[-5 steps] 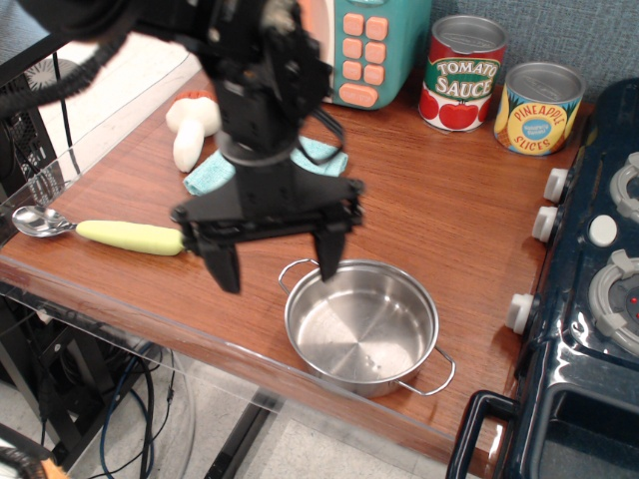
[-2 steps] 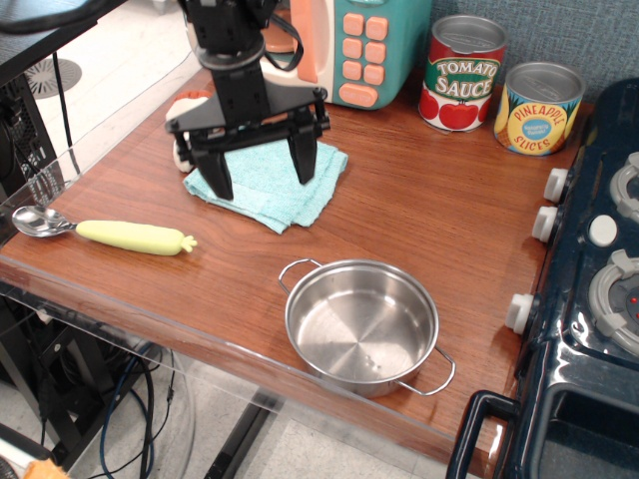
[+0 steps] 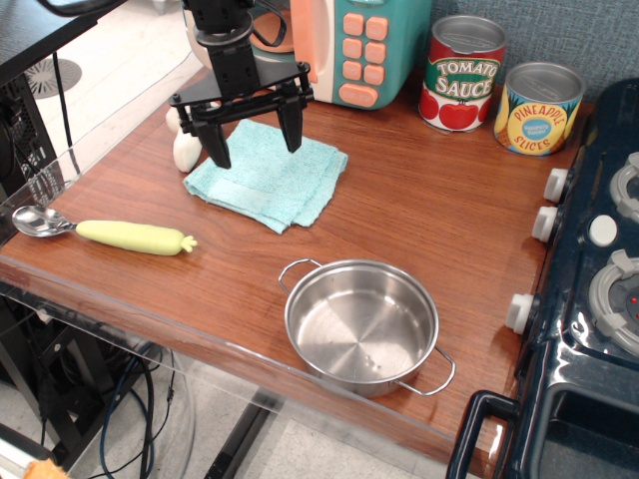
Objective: Move the cloth right behind the silver pot.
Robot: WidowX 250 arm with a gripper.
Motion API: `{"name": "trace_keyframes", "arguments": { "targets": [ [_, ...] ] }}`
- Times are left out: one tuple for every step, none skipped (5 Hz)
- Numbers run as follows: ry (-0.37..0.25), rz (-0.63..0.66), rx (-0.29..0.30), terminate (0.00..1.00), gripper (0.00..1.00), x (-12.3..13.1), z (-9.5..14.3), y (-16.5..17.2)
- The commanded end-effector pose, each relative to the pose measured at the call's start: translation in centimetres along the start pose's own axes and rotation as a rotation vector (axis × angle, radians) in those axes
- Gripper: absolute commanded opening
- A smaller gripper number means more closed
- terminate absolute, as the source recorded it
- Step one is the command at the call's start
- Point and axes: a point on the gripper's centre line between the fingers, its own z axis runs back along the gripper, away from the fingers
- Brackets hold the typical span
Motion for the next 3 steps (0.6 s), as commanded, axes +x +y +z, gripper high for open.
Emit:
{"name": "trace_keyframes", "arguments": {
  "targets": [
    [-0.041, 0.001, 0.042, 0.0, 1.0, 3.3, -1.3, -0.2],
    [-0.03, -0.012, 0.05, 0.0, 1.0, 3.1, -2.2, -0.6],
    [-0.026, -0.02, 0.073, 0.0, 1.0, 2.8, -3.2, -1.3]
  ]
}}
